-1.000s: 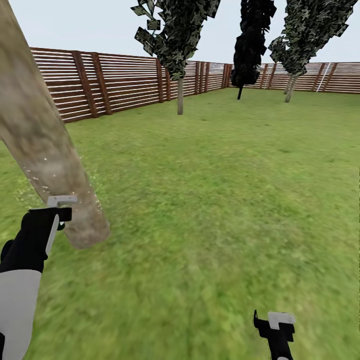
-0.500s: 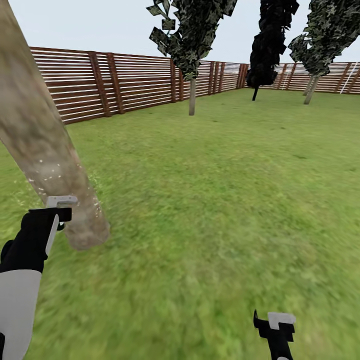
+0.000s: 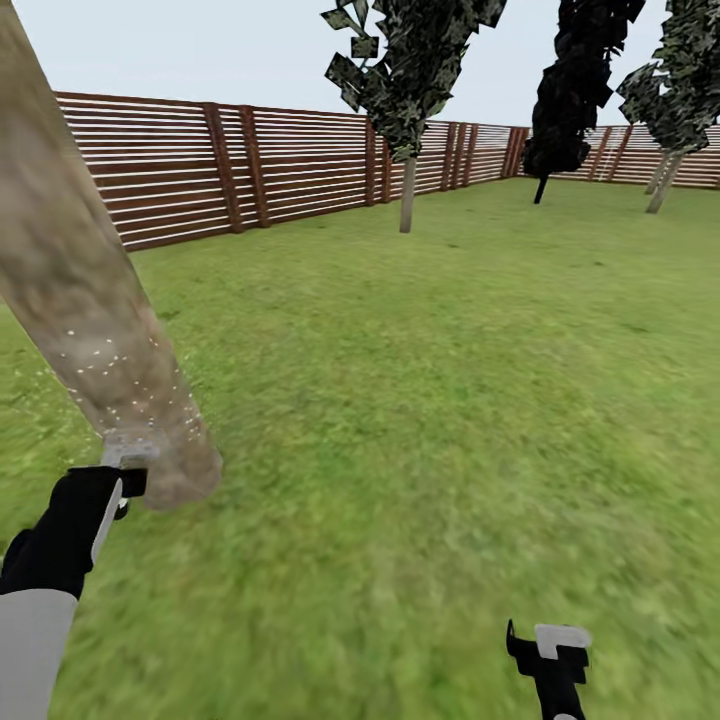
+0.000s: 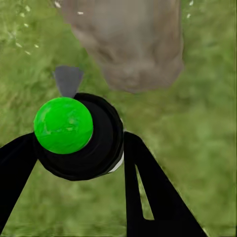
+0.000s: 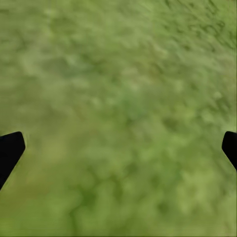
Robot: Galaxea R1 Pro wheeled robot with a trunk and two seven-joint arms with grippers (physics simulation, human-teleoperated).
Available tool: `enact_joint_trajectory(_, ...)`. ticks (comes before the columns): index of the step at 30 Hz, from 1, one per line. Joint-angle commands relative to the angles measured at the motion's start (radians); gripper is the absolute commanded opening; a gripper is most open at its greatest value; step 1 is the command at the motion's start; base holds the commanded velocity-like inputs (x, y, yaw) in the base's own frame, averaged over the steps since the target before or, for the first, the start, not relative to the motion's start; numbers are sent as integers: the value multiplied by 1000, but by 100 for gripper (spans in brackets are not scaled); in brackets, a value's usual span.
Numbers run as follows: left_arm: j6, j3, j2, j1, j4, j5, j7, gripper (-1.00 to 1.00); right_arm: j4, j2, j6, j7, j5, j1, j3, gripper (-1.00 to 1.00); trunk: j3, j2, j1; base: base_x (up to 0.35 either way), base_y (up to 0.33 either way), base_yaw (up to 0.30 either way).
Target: In the garden, pick up the pesticide atomizer on the floor and spray pesticide onto both trees until each tree trunk is fully covered.
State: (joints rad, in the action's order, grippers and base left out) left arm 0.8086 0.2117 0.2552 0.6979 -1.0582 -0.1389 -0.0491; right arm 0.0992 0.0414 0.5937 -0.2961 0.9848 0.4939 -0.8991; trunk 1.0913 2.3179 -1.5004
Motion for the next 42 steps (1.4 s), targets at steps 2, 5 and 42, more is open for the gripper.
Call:
enact_joint_trajectory(2, -4, 0, -3, -17, 14, -2, 0, -100, 0, 0, 0, 0, 0, 0, 0, 100, 0, 0, 0, 11, -6, 273)
enact_joint_trajectory(5, -22, 2, -21, -31, 96, 0, 0, -100, 0, 1, 0, 0, 0, 0, 0, 100, 0, 0, 0, 1, -1, 270)
enact_joint_trajectory(42, -345, 15, -51, -37, 337, 2, -14, -100, 0, 3, 0, 0, 0, 0, 0, 100, 0, 0, 0, 171, -190, 93)
